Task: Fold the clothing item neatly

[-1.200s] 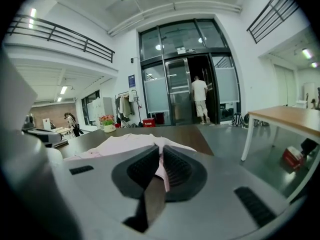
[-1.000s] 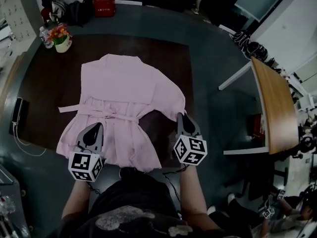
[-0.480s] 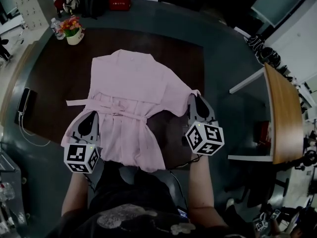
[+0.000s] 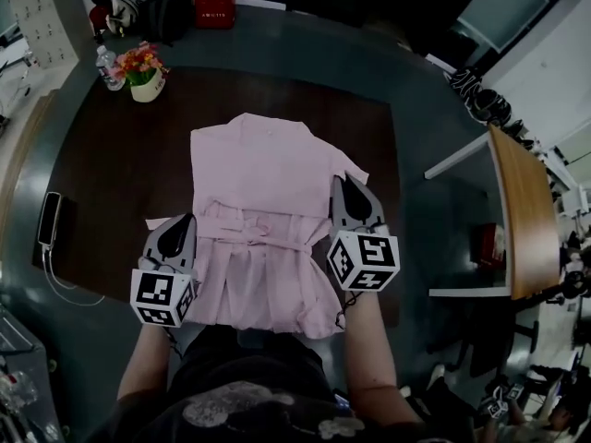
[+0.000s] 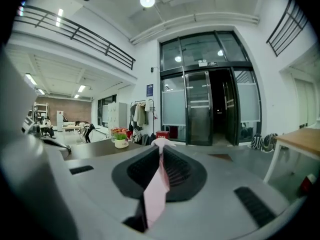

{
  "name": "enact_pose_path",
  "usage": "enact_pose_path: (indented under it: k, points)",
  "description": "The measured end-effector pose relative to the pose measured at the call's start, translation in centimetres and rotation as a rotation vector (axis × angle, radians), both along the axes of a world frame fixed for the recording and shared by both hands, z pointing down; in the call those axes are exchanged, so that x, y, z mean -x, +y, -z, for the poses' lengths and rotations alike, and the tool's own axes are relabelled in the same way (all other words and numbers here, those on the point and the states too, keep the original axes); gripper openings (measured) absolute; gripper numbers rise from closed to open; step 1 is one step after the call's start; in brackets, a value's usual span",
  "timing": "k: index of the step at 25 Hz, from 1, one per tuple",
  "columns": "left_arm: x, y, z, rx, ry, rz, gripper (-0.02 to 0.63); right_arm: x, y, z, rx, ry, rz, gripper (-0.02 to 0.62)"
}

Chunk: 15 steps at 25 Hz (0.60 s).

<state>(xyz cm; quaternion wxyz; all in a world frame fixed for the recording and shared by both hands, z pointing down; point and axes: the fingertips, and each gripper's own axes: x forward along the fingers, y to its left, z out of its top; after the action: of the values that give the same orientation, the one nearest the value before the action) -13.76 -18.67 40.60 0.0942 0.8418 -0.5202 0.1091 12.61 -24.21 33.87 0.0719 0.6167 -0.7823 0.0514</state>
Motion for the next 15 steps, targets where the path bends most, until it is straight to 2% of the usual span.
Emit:
enact_pose_path:
  k: [7,11,15]
  points:
    - [5.5,-3.1,-0.9,0.022,0.015,-0.036,0.011,10.5,-3.8,-2.0,0.04,0.082,0.063,0.017]
    - [8.3,-4.2,-2.2,0.056,0.016,-0.037,0.011,15.8,-5.5,-6.4,0.133,0.158,0.116,0.017]
    - [9.8,-4.8,-3.2,0.081,0.017,-0.047,0.011,19.3,-6.3,-11.4,0.226,0.246,0.153,0.017]
